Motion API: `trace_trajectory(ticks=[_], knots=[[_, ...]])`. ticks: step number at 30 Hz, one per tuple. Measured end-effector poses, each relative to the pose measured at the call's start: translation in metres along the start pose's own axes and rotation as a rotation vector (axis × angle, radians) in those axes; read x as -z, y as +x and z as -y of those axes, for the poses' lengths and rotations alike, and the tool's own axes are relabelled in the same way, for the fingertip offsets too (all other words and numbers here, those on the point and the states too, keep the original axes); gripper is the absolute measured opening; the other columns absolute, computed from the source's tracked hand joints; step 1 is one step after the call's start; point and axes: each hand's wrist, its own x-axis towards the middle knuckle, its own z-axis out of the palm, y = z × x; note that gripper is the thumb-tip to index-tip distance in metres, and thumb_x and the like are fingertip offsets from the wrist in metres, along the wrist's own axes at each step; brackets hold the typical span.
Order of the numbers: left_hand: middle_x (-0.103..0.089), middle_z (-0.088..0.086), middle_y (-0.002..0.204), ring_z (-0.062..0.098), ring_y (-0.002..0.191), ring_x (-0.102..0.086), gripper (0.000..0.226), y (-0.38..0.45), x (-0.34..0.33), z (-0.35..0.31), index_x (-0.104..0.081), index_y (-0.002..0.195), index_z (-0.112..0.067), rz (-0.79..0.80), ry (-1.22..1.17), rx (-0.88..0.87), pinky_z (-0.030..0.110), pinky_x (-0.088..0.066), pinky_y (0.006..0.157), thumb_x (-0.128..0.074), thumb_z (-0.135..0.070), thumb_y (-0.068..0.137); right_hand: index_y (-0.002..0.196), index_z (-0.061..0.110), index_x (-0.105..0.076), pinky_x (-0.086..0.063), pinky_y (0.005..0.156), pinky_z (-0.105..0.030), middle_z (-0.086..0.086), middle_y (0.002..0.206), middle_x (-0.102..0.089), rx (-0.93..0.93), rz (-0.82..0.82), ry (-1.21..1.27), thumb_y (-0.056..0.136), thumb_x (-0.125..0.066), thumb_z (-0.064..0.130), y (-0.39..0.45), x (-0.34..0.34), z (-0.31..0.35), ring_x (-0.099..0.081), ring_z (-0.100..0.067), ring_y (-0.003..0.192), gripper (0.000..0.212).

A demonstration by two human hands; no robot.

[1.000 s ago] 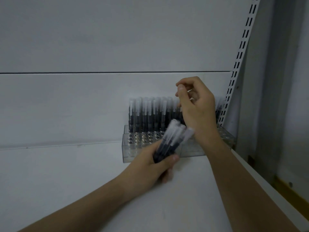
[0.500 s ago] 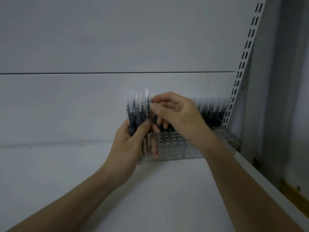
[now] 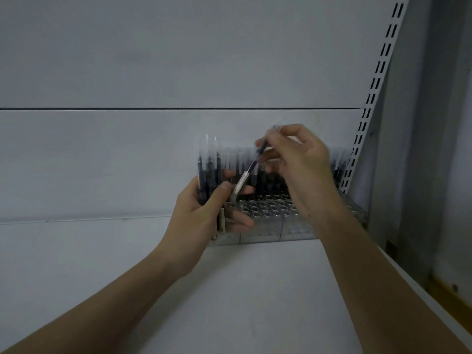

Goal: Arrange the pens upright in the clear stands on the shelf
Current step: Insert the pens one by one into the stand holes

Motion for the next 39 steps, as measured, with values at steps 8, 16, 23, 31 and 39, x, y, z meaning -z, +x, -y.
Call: trace_trajectory(ticks=[8, 16, 23, 31, 39], knots=[[-0.075, 0.009, 0.1, 0.028, 0.052, -0.065, 0.019, 0.002, 0.004, -0.001, -0.052, 0.119, -0.01, -0.028, -0.006, -0.031, 0.036, -0.057, 0.051, -0.046, -0.015, 0.102, 0.088, 0.015, -0.054, -0.055, 0.061, -0.028, -0.013, 0.086, -0.07, 0.269, -0.352, -0.255, 0.093, -0.069, 0.014, 0.009, 0.021, -0.001, -0.067, -0.022, 0.067, 0.015], [-0.075, 0.009, 0.095, 0.026, 0.05, -0.063, 0.018, 0.002, 0.003, -0.001, -0.053, 0.118, -0.013, -0.013, -0.008, -0.037, 0.036, -0.056, 0.049, -0.046, -0.015, 0.101, 0.091, 0.017, -0.056, -0.051, 0.062, -0.016, 0.009, 0.079, -0.062, 0.3, -0.25, -0.521, 0.091, -0.072, 0.021, 0.006, 0.013, -0.015, -0.061, -0.002, 0.067, 0.016], [-0.074, 0.01, 0.095, 0.026, 0.05, -0.062, 0.019, 0.002, 0.004, 0.0, -0.053, 0.119, -0.011, -0.01, -0.014, -0.039, 0.036, -0.056, 0.05, -0.046, -0.015, 0.102, 0.091, 0.013, -0.058, -0.055, 0.066, -0.025, 0.004, 0.078, -0.062, 0.266, -0.19, -0.605, 0.09, -0.073, 0.021, 0.005, 0.012, -0.024, -0.06, -0.006, 0.068, 0.018], [-0.075, 0.009, 0.101, 0.026, 0.052, -0.063, 0.017, 0.004, 0.009, -0.001, -0.053, 0.116, -0.013, 0.064, 0.01, -0.012, 0.036, -0.057, 0.051, -0.047, -0.016, 0.101, 0.077, 0.012, -0.061, -0.059, 0.071, -0.044, -0.005, 0.07, -0.067, -0.012, 0.107, -0.916, 0.086, -0.078, 0.021, 0.005, 0.018, -0.028, -0.069, -0.021, 0.067, 0.021], [-0.074, 0.01, 0.102, 0.027, 0.056, -0.065, 0.027, 0.002, 0.009, -0.003, -0.052, 0.12, -0.005, 0.126, 0.125, 0.002, 0.037, -0.058, 0.055, -0.049, -0.02, 0.098, 0.082, 0.013, -0.063, -0.058, 0.071, -0.043, -0.006, 0.078, -0.066, -0.004, 0.092, -0.892, 0.09, -0.07, 0.039, 0.004, 0.024, -0.007, -0.066, -0.025, 0.072, 0.028]])
